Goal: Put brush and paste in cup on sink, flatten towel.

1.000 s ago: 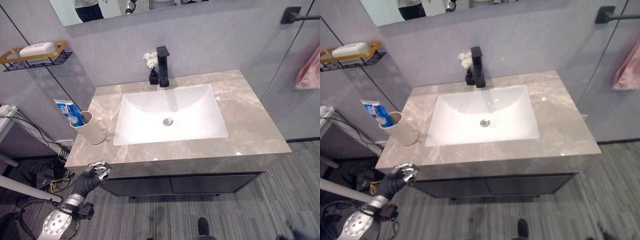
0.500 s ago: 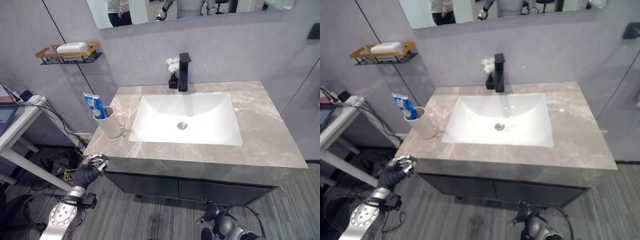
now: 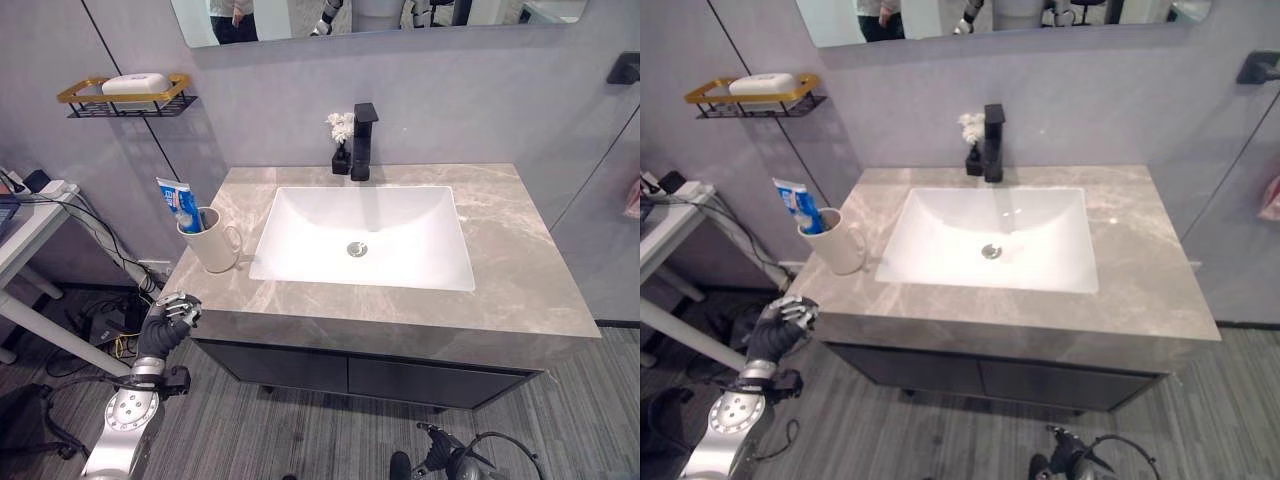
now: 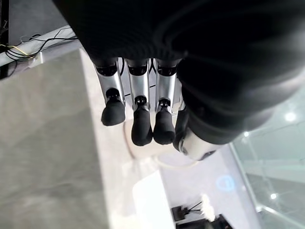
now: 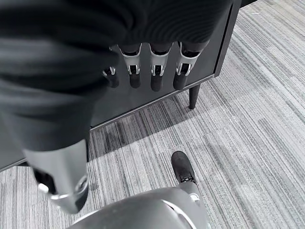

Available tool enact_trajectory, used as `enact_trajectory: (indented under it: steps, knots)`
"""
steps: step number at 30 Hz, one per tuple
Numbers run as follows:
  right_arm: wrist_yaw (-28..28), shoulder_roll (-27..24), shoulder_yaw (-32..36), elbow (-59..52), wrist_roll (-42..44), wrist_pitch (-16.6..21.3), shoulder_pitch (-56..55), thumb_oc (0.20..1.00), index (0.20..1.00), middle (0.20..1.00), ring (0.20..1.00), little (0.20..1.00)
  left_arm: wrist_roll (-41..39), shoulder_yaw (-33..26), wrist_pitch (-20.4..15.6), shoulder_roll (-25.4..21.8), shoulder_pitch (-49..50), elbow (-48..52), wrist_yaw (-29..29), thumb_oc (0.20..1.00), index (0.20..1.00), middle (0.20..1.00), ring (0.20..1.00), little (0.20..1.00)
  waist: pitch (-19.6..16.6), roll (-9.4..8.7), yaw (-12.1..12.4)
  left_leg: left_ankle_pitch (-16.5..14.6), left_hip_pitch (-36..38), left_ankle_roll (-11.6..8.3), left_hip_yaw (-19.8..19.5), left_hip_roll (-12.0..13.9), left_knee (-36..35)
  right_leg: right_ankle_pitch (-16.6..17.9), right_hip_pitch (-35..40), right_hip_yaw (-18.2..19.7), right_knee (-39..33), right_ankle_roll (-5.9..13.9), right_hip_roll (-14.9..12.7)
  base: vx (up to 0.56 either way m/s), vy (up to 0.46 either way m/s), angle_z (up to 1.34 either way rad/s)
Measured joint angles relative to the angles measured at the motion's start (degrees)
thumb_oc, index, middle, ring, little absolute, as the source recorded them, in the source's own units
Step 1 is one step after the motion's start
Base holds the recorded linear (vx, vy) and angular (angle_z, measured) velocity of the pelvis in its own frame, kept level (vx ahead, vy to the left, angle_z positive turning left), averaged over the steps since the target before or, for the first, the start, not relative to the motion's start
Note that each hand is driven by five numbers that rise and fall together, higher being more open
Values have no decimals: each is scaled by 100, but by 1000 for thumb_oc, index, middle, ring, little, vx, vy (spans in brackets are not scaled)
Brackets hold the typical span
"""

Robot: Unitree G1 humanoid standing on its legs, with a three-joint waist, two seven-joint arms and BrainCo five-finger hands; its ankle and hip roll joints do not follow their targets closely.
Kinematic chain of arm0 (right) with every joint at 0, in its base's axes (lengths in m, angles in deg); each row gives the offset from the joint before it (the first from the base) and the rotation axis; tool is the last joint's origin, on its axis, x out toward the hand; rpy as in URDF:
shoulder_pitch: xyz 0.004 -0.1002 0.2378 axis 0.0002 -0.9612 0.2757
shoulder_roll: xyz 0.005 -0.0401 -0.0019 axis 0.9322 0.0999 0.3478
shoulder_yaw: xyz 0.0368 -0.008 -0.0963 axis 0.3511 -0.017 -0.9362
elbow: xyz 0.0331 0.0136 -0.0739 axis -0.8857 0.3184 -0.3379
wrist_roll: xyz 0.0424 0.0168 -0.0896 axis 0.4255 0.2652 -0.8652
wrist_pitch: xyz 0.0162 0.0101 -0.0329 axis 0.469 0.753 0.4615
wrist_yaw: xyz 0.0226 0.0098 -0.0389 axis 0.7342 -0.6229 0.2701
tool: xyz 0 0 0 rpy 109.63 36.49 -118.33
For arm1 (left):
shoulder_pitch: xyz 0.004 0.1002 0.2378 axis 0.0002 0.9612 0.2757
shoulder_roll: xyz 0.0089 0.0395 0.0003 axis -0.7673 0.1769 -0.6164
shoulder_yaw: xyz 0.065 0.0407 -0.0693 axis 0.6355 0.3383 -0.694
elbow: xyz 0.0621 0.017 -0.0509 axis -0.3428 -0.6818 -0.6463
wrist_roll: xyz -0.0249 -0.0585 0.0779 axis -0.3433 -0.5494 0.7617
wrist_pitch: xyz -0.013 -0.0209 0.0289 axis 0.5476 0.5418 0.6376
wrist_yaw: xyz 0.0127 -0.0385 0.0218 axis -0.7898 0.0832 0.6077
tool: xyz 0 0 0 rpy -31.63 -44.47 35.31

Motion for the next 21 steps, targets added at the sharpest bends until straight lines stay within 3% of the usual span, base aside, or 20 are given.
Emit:
enact_trajectory:
  steps: [9,21]
  knots:
    - [4,59,285,-28,286,-6,-24,1000,1000,1000,1000,1000,22,0,18,-5,-366,-22,269,200,200,200,200,200,158,-103,-124,9,-41,-16,-127,12,24,-60,8,-143,0,16,-2,51,15,8]
    - [22,62,801,27,759,-184,36,1000,1000,1000,1000,1000,-304,15,124,-61,-1007,-378,422,200,200,200,200,200,406,-60,-281,-25,-155,-24,154,-5,25,-8,-278,122,1,-19,10,58,33,-11]
